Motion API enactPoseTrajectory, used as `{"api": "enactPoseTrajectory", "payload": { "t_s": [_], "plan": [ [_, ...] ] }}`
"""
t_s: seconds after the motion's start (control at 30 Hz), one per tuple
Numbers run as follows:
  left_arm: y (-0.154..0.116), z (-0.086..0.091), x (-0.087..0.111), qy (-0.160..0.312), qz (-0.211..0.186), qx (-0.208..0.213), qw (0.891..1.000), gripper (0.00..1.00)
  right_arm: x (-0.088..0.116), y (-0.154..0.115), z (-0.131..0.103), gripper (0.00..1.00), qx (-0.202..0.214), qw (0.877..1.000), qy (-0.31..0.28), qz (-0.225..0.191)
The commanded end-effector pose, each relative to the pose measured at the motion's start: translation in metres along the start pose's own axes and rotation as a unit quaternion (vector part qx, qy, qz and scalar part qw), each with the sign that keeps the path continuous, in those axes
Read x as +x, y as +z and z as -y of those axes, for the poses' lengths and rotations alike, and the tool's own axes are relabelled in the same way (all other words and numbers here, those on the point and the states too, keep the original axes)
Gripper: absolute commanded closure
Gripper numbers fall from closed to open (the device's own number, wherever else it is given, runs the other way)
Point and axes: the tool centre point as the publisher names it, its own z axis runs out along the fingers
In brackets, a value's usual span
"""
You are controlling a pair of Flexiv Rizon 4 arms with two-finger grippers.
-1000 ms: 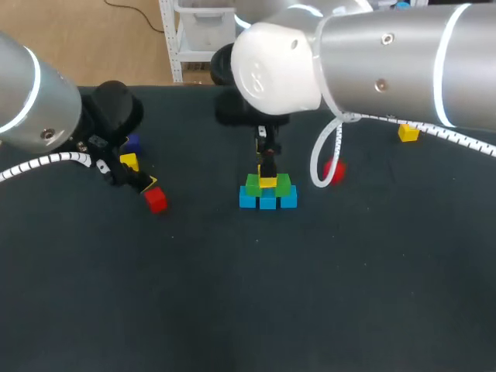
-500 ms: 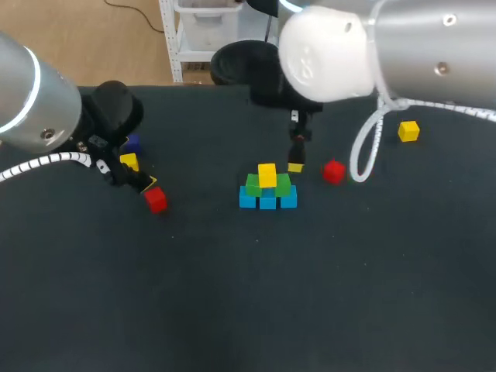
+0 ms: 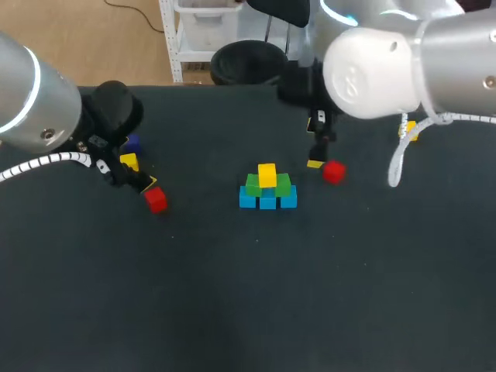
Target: Place the blue cubes, place green cubes on the blue cubes, place the yellow cubes on the green cubes, then place the red cubes on the yellow cubes, and place purple cube on the red cubes.
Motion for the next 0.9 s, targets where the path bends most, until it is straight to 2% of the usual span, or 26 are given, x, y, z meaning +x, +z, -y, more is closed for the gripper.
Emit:
{"api": "enactPoseTrajectory", "payload": {
  "t_s": [0.03,0.27,0.47,0.9],
  "plan": [
    [0.0,-0.001,0.001,0.001,0.002,0.002,1.0,0.0,-0.007,-0.004,0.014,0.0,-0.028,1.0,-0.011,-0.002],
    [0.0,-0.001,0.001,0.001,0.002,0.002,1.0,0.0,-0.01,-0.006,0.02,0.0,-0.053,0.998,-0.017,0.006],
    [0.0,-0.001,0.001,0.001,0.002,0.002,1.0,0.0,-0.01,-0.003,0.013,0.0,-0.063,0.998,-0.014,0.01],
    [0.0,-0.001,0.001,0.001,0.002,0.002,1.0,0.0,-0.014,-0.007,-0.007,0.0,-0.043,0.999,-0.018,0.002]
  ]
}}
